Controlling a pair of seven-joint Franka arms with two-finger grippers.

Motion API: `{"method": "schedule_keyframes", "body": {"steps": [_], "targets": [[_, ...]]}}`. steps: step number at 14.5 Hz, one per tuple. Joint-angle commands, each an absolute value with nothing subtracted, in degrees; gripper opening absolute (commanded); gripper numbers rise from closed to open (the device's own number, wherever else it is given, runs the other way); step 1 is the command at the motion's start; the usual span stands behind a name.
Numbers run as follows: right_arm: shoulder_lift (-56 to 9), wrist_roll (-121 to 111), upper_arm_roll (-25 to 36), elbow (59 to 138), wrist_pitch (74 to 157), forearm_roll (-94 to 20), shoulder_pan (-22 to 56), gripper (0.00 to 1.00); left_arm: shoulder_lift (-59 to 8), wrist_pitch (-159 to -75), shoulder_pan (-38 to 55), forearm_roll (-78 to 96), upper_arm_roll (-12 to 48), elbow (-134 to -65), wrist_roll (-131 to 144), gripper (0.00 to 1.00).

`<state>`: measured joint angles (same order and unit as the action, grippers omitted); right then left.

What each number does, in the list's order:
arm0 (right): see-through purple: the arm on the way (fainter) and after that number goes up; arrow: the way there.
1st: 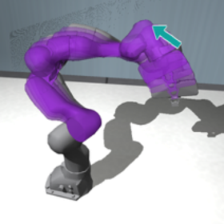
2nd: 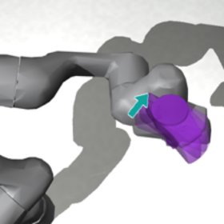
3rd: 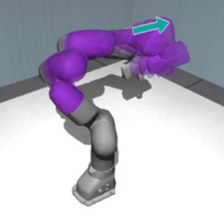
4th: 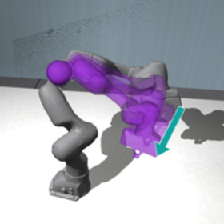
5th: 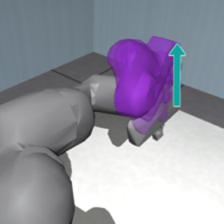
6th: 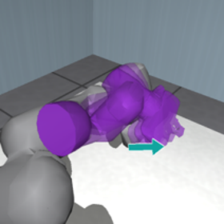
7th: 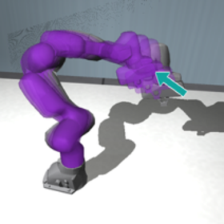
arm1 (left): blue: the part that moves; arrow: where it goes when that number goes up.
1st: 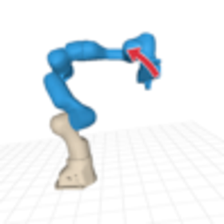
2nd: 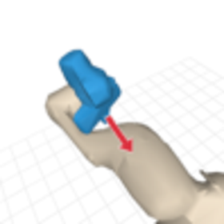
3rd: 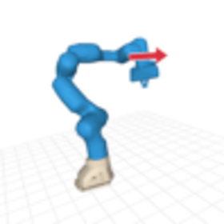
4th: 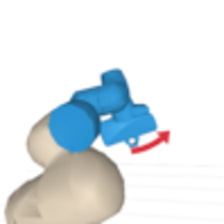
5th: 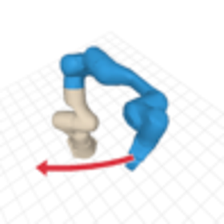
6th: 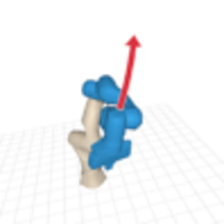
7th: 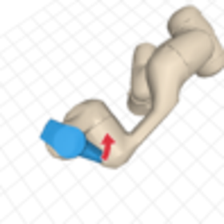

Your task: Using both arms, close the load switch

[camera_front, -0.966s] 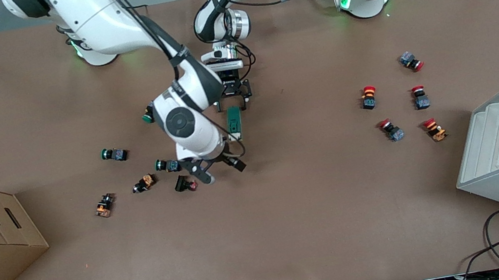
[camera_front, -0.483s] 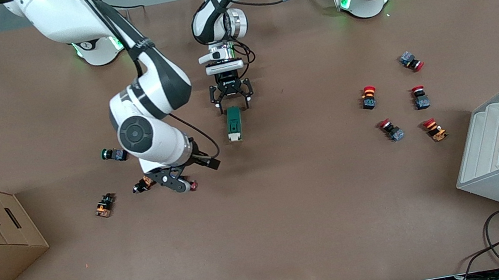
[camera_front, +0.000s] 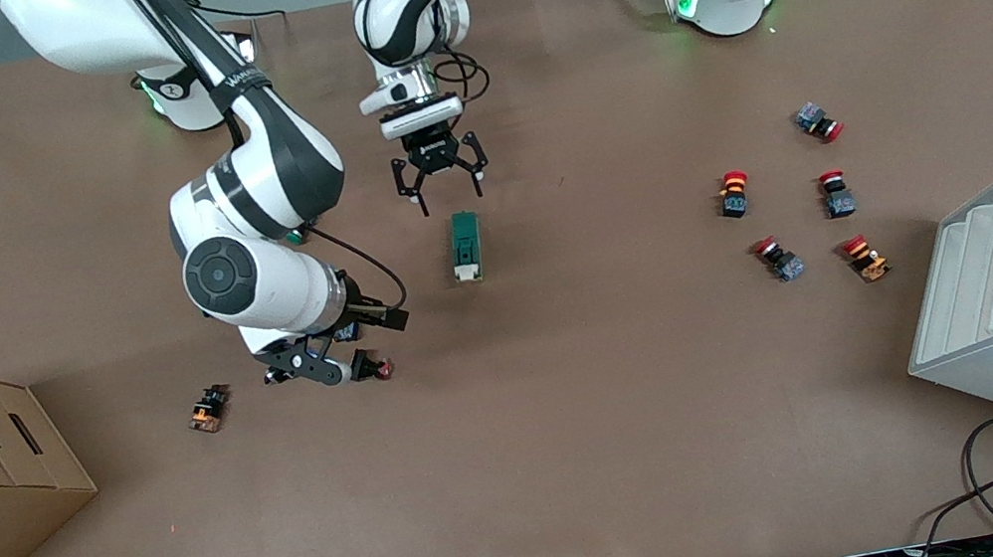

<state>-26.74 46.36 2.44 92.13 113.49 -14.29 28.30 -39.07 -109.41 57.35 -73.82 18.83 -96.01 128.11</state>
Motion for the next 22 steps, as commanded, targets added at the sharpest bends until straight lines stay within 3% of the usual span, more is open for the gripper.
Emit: {"method": "schedule_keyframes", "body": {"steps": [1, 6, 22], "targets": [[-23.7, 43.9, 1.6, 94.5, 113.3, -13.6, 26.5, 1.00, -34.0, -110.9, 53.2, -64.9, 19.0, -94.9, 117.5, 1.00], [-22.6, 42.0, 1.6, 94.5, 111.1, -8.6, 26.1, 1.00, -30.2, -110.9, 46.1, -50.4, 18.9, -87.9, 99.3, 1.00], [-21.2, 37.3, 1.6, 94.9, 110.0, -8.5, 23.7, 1.00, -18.0, -105.4, 15.7, -17.4, 18.5, -80.2, 44.1, 1.00]]}}
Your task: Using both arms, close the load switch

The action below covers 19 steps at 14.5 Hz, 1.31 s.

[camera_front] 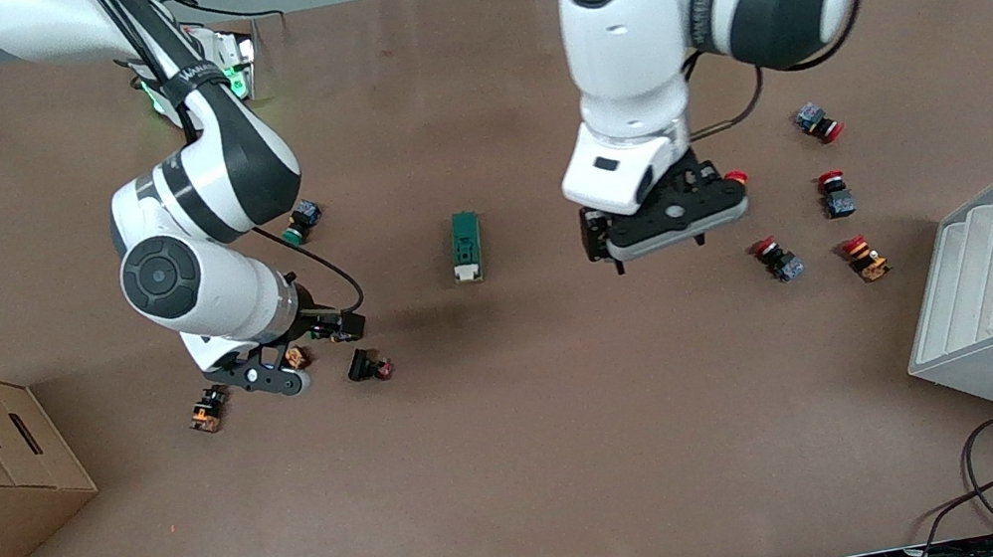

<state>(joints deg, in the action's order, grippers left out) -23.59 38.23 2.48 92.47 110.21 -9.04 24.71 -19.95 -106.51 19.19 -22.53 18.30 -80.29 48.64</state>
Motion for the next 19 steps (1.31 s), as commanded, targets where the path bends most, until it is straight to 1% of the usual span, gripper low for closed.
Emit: {"method": "schedule_keyframes", "body": {"steps": [1, 4, 9, 14, 18, 19], "targets": [[-21.2, 37.3, 1.6, 94.9, 110.0, -8.5, 23.8, 1.00, -16.7, -105.3, 14.5, -15.1, 18.2, -80.4, 39.5, 1.00], [-21.3, 37.3, 1.6, 94.9, 110.1, -8.5, 23.9, 1.00, -13.3, -101.8, 9.9, -10.3, 17.0, -80.9, 26.6, 1.00], [-21.3, 37.2, 1.6, 94.8, 110.0, -8.5, 23.6, 1.00, -7.2, -96.3, 7.9, -0.1, 8.0, -82.6, 11.6, 1.00], [-21.3, 36.9, 1.6, 94.7, 110.5, -8.4, 23.1, 1.00, -1.3, -94.2, 1.6, 0.5, 7.8, -87.3, 5.8, 1.00], [-20.9, 34.9, 1.8, 94.5, 110.0, -7.7, 22.8, 1.00, 3.6, -92.7, 0.8, 0.6, 6.3, -92.9, 3.2, 1.00], [-20.5, 33.2, 2.6, 94.7, 109.7, -7.6, 22.9, 1.00, 4.8, -92.6, 0.2, 0.6, 6.4, -94.3, 3.2, 1.00]]}}
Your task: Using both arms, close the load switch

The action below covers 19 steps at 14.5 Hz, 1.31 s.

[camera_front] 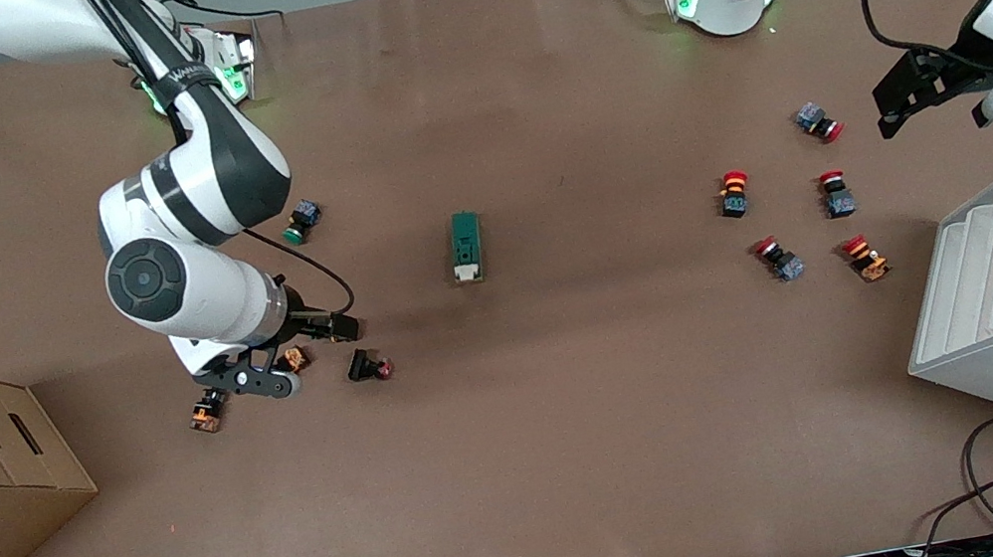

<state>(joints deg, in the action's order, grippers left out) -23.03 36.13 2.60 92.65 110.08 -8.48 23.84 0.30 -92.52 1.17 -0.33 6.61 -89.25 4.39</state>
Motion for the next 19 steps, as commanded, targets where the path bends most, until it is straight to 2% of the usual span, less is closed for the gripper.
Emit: {"method": "schedule_keyframes", "body": {"steps": [1, 5, 10, 16, 19], "targets": [[-20.1, 32.2, 3.6, 94.7, 108.6, -7.6, 23.3, 1.00, 5.8, -92.5, 0.2, 0.6, 6.4, -95.1, 3.2, 1.00], [-19.0, 28.7, 5.2, 94.7, 107.5, -7.6, 23.4, 1.00, 8.4, -92.0, 0.3, 1.2, 6.5, -98.0, 3.2, 1.00], [-16.7, 16.7, 9.3, 94.5, 104.1, -7.6, 21.5, 1.00, 8.3, -92.3, 0.5, 1.8, 7.0, -97.6, 3.3, 1.00], [-11.4, 1.2, 8.9, 93.3, 103.5, -2.9, 10.4, 1.00, 8.1, -93.1, 0.6, 1.8, 7.1, -97.5, 3.3, 1.00], [-8.5, -2.6, 8.3, 90.7, 96.6, -2.6, 6.1, 1.00, 8.0, -93.2, 0.7, 1.8, 7.1, -97.5, 3.3, 1.00]]}}
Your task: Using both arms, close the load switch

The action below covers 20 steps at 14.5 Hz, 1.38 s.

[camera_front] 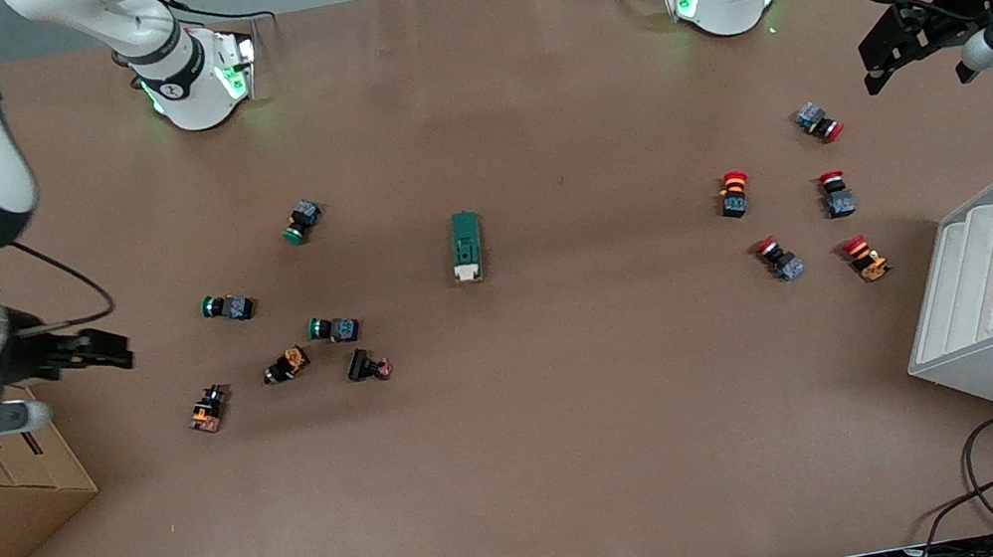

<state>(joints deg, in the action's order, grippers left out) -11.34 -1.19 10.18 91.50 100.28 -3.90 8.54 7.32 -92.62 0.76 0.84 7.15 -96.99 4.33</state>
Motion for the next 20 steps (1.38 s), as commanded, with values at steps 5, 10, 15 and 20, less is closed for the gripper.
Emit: {"method": "schedule_keyframes", "body": {"steps": [5, 10, 15, 20], "targets": [[-6.3, -2.1, 2.8, 85.0, 88.9, -0.4, -1.7, 1.00, 7.8, -93.8, 0.3, 1.8, 7.0, -97.5, 3.3, 1.00], [-2.6, 4.0, 1.3, 83.0, 84.7, 0.2, -3.3, 1.00, 8.5, -92.6, 0.1, 1.8, 6.9, -97.6, 3.5, 1.00], [-2.9, 4.0, 1.2, 78.0, 78.8, -0.2, -3.3, 1.00, 8.8, -91.9, 0.2, 1.7, 7.0, -97.8, 3.4, 1.00], [-3.1, 4.0, 1.1, 73.5, 73.0, -0.1, -3.1, 1.00, 7.2, -91.8, 0.4, 1.4, 7.0, -95.5, 3.4, 1.00]]}}
